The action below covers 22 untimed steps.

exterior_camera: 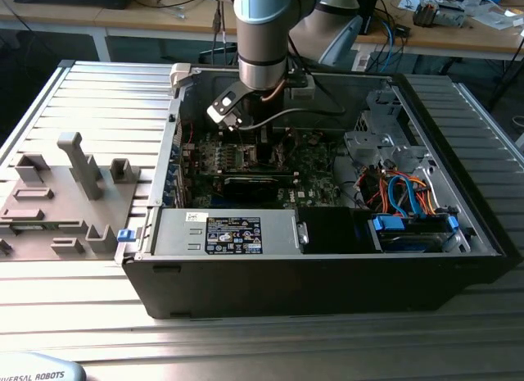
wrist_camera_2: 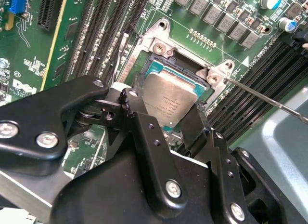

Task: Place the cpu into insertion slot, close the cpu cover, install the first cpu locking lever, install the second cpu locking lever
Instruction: 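Place the cpu into insertion slot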

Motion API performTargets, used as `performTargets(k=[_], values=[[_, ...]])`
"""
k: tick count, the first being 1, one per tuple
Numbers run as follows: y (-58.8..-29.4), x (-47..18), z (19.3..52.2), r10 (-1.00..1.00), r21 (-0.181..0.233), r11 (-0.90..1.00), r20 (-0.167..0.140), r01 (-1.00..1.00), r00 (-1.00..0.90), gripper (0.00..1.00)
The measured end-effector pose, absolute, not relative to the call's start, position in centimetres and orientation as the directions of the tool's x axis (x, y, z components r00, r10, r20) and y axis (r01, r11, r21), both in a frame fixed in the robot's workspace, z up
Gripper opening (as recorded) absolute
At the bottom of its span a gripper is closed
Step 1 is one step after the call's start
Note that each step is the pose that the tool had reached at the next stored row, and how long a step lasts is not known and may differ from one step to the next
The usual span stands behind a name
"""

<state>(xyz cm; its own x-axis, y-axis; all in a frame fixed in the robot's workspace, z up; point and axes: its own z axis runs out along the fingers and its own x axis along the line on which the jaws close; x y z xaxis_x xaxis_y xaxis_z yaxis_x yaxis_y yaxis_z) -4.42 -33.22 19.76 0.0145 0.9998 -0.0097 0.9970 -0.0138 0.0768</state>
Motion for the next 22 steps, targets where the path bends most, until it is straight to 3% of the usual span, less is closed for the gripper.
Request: performTargets(k=[11,12,22], values=[[-33.2,-4.4,19.6,1.000,0.078,-0.014,-0.009,0.997,0.015,0.55],[-33.2,-4.4,19.6,1.000,0.077,-0.014,-0.009,0.997,0.015,0.62],[-33.2,-4.4,21.2,1.000,0.077,-0.014,-0.009,0.997,0.015,0.62]])
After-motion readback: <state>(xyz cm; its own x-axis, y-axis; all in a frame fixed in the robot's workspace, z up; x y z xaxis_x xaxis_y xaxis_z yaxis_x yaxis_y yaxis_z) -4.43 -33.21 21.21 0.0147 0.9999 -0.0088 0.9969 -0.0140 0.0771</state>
